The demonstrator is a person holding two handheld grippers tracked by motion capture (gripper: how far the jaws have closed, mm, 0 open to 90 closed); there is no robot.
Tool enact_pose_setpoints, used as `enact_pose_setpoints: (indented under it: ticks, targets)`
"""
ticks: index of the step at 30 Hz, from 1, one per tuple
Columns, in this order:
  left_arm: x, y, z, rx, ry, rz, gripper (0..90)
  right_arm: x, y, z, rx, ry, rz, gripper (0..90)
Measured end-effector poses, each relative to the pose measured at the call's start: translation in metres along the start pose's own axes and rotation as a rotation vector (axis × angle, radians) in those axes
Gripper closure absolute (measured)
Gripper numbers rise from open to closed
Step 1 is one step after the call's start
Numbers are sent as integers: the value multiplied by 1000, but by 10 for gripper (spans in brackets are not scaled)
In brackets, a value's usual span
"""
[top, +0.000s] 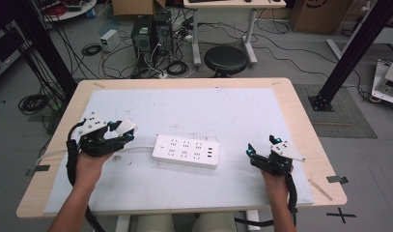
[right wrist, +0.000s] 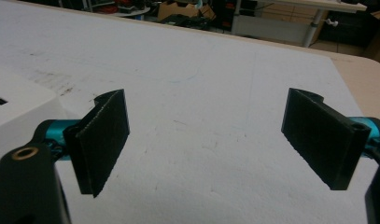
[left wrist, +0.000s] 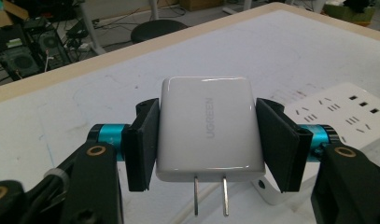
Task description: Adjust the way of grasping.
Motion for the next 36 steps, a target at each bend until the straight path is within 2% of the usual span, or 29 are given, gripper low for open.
enact_pose_setpoints:
  ticks: [3,4,5,6,9,10,13,17,20,23,24,26,27,33,34,36]
  targets:
    - [-4,-8,0,27,-10,20,425,0,1,0,-10,-6,-16,154]
    - [-4,-8,0,27,-10,20,425,0,1,0,-10,-6,-16,154]
    - [-6,-14,1,47,-13,37,425,0,1,-1,-14,-1,-6,154]
    - [-7,-20,2,67,-10,47,425,-1,0,0,-37,7,6,154]
    - [-8,-25,3,86,-7,62,425,-1,1,-1,-54,15,16,154]
    - [-9,-29,4,104,-1,77,425,0,4,-3,-71,19,12,154]
    - [-9,-34,6,119,-2,87,425,-2,9,-6,-104,11,-12,154]
    - [-10,-43,9,160,-2,105,425,-7,13,-9,-133,15,-5,155]
    - [-8,-45,10,170,10,119,425,-11,15,-11,-154,9,-8,154]
    - [-8,-47,12,176,5,113,425,-15,17,-12,-172,5,-13,154]
    - [-6,-52,14,204,7,124,425,-18,20,-15,-206,10,-9,154]
    - [-4,-55,16,213,14,134,425,-18,21,-16,-220,11,-8,154]
    - [-3,-57,17,220,12,134,425,-18,23,-17,-241,17,5,154]
    - [0,-67,19,257,18,164,425,-21,34,-23,-314,34,12,154]
    - [0,-69,19,264,17,170,425,-21,34,-23,-314,34,12,154]
    - [1,-72,20,274,25,188,425,-22,40,-25,-358,47,9,154]
Point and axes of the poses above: each handheld gripper's, and its own axes: z roughly forward along the jaws, x roughly out of its underside, y roughly to its left, the point moved 6 cm from there along z, roughly forward along the jaws, and after that the axes turned 6 degrees about x, right-handed, at the moved point
